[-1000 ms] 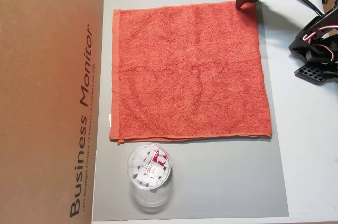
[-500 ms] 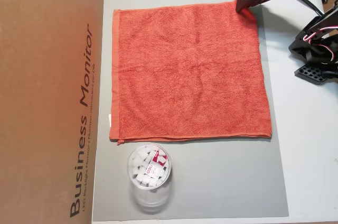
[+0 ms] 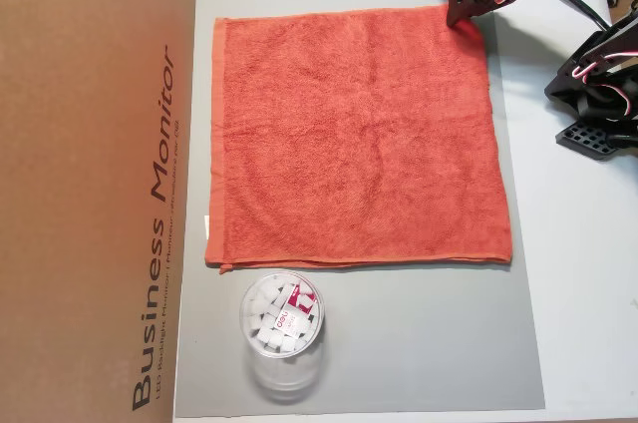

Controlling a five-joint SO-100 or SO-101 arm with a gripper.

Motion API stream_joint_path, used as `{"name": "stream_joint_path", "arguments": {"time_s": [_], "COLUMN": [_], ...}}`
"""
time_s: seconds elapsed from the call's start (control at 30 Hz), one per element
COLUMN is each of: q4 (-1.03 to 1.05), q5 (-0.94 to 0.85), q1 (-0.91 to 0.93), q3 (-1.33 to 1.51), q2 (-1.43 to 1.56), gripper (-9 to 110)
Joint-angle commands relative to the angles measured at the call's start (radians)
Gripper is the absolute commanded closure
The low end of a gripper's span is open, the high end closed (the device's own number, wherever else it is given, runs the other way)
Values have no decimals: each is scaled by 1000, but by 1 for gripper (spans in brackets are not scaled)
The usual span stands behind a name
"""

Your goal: Fold the blanket.

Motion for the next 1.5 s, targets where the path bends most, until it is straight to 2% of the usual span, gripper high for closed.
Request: {"name": "stream_joint_path", "arguments": {"time_s": [0.0,0.33,0.8,1.13,1.47], "q4": [11,11,8,-5,8], "q5": [-8,-8,-2,11,60], "q1": [-18,-23,-52,-164,-295], "q3": [18,103,84,75,-83], "q2": [75,265,442,600,612], "gripper": [102,102,102,102,102]}}
